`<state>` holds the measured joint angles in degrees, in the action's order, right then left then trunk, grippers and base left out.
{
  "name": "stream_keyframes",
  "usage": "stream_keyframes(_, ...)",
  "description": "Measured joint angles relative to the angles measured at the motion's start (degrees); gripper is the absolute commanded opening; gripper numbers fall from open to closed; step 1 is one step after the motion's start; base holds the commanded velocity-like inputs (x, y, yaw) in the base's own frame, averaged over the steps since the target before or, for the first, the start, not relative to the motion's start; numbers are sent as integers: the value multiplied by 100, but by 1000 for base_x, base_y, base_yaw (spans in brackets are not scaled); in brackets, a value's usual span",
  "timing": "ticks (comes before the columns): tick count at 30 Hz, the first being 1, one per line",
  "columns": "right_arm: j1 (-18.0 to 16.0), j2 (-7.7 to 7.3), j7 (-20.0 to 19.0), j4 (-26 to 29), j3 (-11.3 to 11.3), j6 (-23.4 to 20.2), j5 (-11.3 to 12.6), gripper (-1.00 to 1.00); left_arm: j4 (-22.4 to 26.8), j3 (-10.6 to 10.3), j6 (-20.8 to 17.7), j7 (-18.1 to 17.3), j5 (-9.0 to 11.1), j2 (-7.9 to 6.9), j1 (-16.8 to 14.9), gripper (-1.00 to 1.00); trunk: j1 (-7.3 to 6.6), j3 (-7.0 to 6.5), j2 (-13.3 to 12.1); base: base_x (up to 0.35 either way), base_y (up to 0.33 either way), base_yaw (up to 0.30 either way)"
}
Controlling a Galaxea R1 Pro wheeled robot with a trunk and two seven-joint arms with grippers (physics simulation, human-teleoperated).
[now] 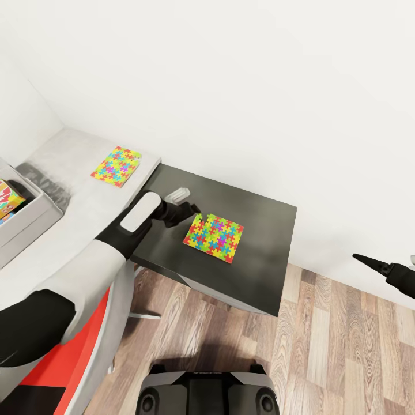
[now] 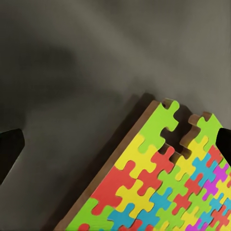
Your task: Put all the toys in the child's room - the three board games (two on the bed and one on the table), the two jigsaw puzzles on the table, and the tennis ball on the table - inside the toy box on the table in the child's room.
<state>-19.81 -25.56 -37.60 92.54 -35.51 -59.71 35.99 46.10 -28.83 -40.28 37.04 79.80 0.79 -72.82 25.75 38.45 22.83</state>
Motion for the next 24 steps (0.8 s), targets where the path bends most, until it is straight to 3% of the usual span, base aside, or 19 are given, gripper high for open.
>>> stream_keyframes(24,0,0,-21,0,-44,0,0,100,-51,-18,28,-1,-13,37,33,100,0,0,0,0,0,0)
